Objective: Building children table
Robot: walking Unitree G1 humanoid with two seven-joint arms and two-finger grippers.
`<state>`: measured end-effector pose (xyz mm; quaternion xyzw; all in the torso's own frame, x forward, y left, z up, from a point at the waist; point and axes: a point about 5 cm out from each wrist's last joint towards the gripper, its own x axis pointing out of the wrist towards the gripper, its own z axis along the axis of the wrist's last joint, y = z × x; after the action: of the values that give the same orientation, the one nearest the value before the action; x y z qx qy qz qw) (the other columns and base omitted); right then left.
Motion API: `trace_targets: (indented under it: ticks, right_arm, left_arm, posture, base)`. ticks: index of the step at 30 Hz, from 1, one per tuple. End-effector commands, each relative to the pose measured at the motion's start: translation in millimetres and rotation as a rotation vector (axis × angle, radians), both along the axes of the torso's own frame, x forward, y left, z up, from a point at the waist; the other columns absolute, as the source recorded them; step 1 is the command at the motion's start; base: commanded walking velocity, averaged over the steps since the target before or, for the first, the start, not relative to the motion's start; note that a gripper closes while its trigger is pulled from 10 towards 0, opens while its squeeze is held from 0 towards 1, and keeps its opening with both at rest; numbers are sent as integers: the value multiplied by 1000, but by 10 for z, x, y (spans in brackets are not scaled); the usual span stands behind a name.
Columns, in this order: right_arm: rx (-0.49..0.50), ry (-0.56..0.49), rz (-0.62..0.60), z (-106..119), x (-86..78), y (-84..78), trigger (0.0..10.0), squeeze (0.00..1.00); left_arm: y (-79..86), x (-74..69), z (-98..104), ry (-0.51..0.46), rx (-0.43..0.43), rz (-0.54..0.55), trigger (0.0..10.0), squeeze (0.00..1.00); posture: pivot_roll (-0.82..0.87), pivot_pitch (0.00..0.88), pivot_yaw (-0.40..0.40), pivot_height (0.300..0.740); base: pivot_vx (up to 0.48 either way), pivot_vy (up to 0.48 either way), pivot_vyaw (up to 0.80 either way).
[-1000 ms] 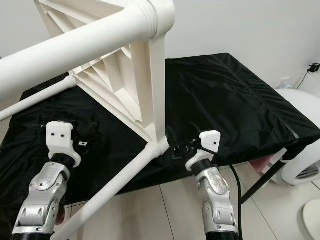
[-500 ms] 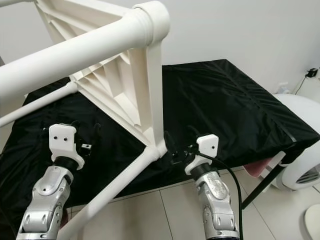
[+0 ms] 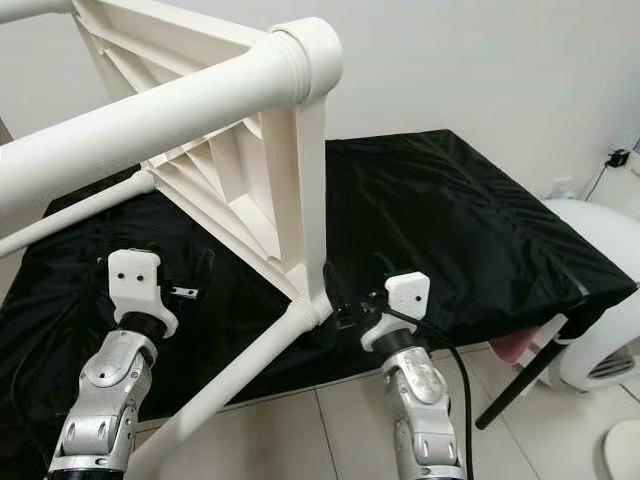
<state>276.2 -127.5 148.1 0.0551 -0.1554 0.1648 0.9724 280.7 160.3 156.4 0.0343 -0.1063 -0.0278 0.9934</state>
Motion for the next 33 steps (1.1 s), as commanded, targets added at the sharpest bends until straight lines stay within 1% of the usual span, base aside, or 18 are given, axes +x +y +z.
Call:
trace_targets:
  ticks: [1, 4, 8, 11, 16, 21, 23, 24, 28, 31, 33]
  right_arm:
    - [-17, 9, -12, -51, -6, 32, 10000, 0]
    - [-32, 18, -33, -100, -12, -2, 10000, 0]
    - [-52, 30, -45, -163, -43, -62, 10000, 0]
    - [-66, 34, -27, -181, -77, -66, 10000, 0]
    - [-88, 27, 13, -185, -123, -21, 10000, 0]
    - [-93, 23, 24, -184, -129, -19, 10000, 0]
    - [-95, 23, 44, -175, -128, -1, 10000, 0]
    - [-97, 26, 83, -171, -132, 22, 10000, 0]
    - [-98, 28, 118, -161, -132, 35, 10000, 0]
    - [-103, 20, 187, -93, -88, 45, 10000, 0]
    - [-108, 15, 203, -61, -55, 41, 10000, 0]
  left_arm:
    - [127, -42, -38, -6, -10, 204, 10000, 0]
    - [149, -62, -56, -3, -6, 219, 10000, 0]
    - [221, -73, -92, 2, -13, 267, 10000, 0]
    - [206, -61, -115, 9, -7, 263, 10000, 0]
    - [123, -66, -88, -17, 9, 201, 10000, 0]
    - [170, -59, -79, -20, 9, 206, 10000, 0]
    - [181, -60, -60, -23, 9, 208, 10000, 0]
    - [181, -72, -46, -28, 11, 207, 10000, 0]
    - [181, -92, -34, -31, 20, 207, 10000, 0]
    - [185, -140, 4, -45, 34, 181, 10000, 0]
    - [183, -157, 23, -51, 41, 168, 10000, 0]
  posture:
    - [-39, 10, 18, 740]
    - [-38, 10, 22, 740]
    - [-42, 9, 27, 740]
    - [-53, 9, 33, 740]
    - [-60, 13, 35, 740]
    - [-56, 16, 31, 740]
    - [-53, 24, 29, 740]
    - [-49, 28, 29, 740]
    - [-47, 34, 30, 740]
    - [-30, 39, 17, 740]
    - [-30, 39, 17, 740]
  base:
    - [0, 0, 0]
    - [0, 0, 0]
    - [0, 0, 0]
    - [0, 0, 0]
    - [0, 0, 0]
    - [0, 0, 0]
    - [0, 0, 0]
    - [0, 0, 0]
    - [0, 0, 0]
    - [0, 0, 0]
    - [0, 0, 0]
